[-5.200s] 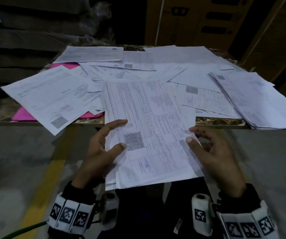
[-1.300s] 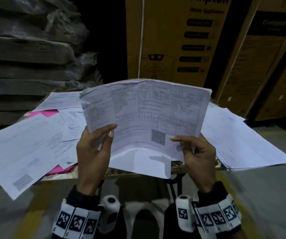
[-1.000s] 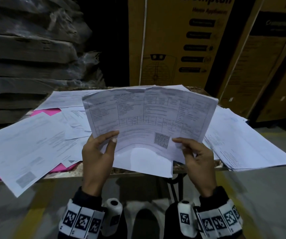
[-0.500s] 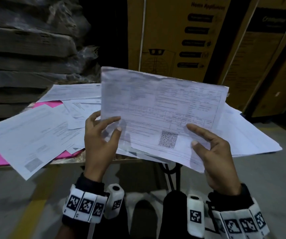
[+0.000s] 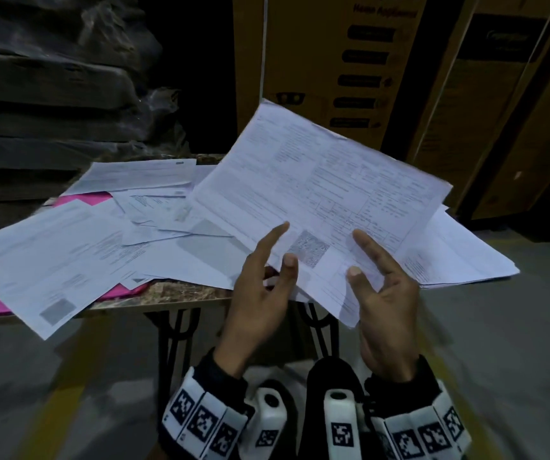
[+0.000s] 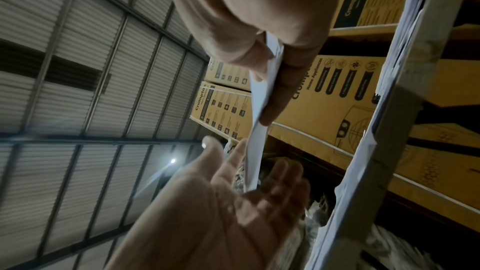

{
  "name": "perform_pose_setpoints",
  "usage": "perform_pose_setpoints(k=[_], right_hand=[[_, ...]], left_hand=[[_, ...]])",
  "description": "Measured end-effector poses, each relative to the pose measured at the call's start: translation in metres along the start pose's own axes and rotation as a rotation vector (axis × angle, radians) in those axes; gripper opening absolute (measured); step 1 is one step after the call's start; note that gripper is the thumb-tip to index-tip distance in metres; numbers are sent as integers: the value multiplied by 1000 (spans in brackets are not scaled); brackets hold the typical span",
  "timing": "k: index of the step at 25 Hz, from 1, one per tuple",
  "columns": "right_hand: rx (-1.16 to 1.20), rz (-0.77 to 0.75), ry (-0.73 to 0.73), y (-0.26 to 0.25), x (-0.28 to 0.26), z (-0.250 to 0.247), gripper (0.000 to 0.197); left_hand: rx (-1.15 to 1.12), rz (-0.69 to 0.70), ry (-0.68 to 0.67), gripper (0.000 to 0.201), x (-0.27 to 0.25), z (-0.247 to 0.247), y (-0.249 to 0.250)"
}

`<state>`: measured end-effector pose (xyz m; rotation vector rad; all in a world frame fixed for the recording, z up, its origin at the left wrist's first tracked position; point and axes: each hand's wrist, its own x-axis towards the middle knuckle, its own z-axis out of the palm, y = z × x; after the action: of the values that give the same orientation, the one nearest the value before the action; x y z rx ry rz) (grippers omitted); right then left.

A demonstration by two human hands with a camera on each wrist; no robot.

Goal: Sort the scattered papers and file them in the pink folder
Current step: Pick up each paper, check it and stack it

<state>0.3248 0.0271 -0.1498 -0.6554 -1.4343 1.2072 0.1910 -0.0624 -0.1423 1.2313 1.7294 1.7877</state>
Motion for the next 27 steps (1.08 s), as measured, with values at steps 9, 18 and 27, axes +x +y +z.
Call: perform_pose_setpoints(k=[9,18,27], right_hand=[[38,0,-56,-2,2,-23,47],[-146,135,-322,-11,27,-87,31],[-276,43,23,9,75,-137,30]], left_hand=[[-80,64,155,36,9,-9,-9],[75,49,-94,40,19,-31,-11],[39,40,-117,44,64,60,-1]])
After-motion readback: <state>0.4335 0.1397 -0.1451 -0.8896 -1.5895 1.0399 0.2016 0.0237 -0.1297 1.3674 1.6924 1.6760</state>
